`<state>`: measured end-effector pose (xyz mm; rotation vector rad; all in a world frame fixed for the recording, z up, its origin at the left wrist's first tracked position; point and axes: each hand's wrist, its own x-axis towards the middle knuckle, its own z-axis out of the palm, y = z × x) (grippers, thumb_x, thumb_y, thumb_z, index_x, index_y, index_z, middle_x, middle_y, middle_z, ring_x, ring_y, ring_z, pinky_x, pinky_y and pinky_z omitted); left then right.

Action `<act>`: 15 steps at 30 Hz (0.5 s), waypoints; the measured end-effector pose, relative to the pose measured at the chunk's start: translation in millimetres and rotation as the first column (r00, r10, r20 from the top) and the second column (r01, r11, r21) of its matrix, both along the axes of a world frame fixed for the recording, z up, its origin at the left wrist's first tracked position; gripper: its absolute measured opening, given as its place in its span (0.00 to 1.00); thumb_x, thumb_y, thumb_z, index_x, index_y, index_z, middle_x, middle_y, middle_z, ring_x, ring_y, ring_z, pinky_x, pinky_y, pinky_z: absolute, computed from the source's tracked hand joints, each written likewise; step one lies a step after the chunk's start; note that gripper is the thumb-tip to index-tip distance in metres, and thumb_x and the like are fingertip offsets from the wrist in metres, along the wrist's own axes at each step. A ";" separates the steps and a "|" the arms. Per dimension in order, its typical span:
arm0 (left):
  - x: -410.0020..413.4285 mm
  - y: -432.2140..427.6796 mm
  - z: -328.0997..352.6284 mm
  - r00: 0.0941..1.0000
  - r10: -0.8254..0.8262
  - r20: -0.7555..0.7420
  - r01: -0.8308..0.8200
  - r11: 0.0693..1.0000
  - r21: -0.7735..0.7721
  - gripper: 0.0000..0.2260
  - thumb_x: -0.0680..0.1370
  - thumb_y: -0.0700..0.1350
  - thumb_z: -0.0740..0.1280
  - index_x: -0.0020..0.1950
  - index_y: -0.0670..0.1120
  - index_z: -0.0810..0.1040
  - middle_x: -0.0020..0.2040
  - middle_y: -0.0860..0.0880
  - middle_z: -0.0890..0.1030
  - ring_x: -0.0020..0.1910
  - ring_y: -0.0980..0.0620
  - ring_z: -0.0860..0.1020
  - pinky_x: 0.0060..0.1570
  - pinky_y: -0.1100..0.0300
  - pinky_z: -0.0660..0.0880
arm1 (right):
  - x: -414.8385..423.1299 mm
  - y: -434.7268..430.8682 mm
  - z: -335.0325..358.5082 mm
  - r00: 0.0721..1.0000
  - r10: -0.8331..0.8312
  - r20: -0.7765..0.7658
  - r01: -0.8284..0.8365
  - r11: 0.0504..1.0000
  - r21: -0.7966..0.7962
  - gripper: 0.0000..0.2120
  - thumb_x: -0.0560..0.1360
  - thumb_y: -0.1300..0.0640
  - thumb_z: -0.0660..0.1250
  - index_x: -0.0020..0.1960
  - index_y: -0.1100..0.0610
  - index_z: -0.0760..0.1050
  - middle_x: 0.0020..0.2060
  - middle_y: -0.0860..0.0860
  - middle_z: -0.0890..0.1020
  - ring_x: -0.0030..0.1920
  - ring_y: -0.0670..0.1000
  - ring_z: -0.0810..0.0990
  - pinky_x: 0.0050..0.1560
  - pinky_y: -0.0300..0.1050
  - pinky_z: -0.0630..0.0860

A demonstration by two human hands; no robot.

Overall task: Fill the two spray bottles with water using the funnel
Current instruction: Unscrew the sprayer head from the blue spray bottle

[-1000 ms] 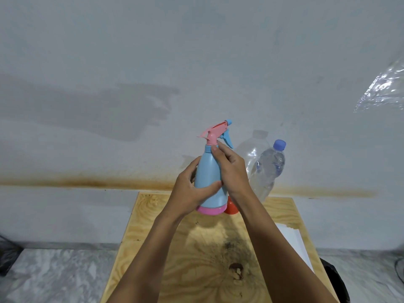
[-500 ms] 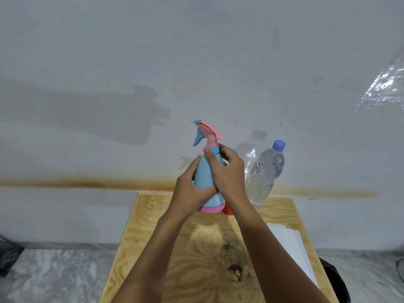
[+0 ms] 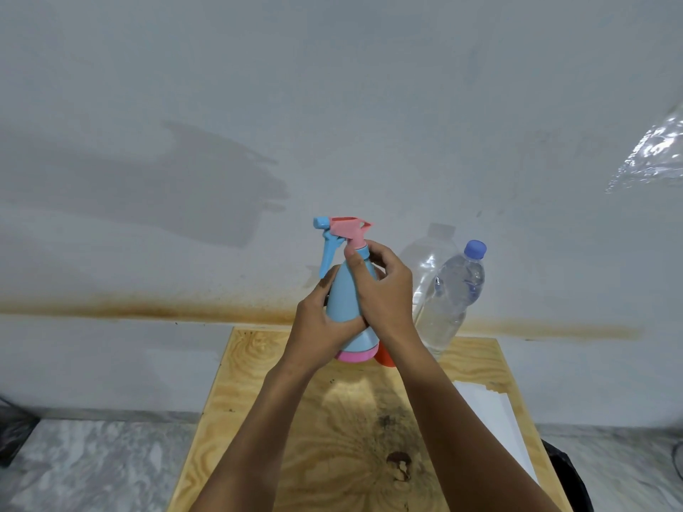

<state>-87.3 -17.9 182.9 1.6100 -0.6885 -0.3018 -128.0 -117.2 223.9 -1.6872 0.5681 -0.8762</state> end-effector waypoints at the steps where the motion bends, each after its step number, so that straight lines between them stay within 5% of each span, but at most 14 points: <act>1: 1.4 -0.3 -0.9 1.000 0.008 -0.008 -0.008 1.000 0.007 0.31 0.70 0.49 0.80 0.70 0.58 0.71 0.58 0.60 0.80 0.56 0.58 0.80 0.51 0.58 0.82 | 0.5 0.1 -0.4 1.000 0.005 0.010 -0.005 1.000 0.016 0.15 0.77 0.44 0.70 0.58 0.52 0.80 0.51 0.46 0.84 0.53 0.47 0.82 0.57 0.52 0.80; 4: 4.5 1.0 -3.5 1.000 0.005 0.006 -0.005 1.000 0.016 0.31 0.68 0.53 0.80 0.67 0.62 0.70 0.57 0.60 0.80 0.55 0.60 0.80 0.50 0.57 0.83 | 1.1 -1.0 2.2 0.998 0.012 0.063 -0.017 0.996 0.092 0.13 0.78 0.46 0.69 0.57 0.53 0.81 0.48 0.47 0.85 0.50 0.48 0.83 0.56 0.51 0.81; 8: 6.9 4.2 -8.5 1.000 0.012 0.014 -0.013 0.998 0.056 0.36 0.65 0.59 0.79 0.69 0.60 0.69 0.60 0.57 0.78 0.56 0.56 0.80 0.49 0.57 0.83 | -1.5 -6.7 9.6 0.992 0.045 0.120 -0.063 0.986 0.153 0.10 0.77 0.51 0.71 0.55 0.55 0.82 0.44 0.47 0.85 0.42 0.41 0.83 0.45 0.36 0.79; 15: 10.7 11.6 -36.1 0.999 0.003 -0.033 0.003 0.988 0.154 0.35 0.68 0.52 0.81 0.68 0.63 0.65 0.58 0.56 0.76 0.55 0.56 0.78 0.49 0.55 0.83 | -4.3 -19.6 19.9 0.984 0.040 0.175 -0.067 0.987 0.149 0.02 0.77 0.55 0.70 0.50 0.48 0.80 0.42 0.51 0.84 0.43 0.44 0.80 0.46 0.33 0.76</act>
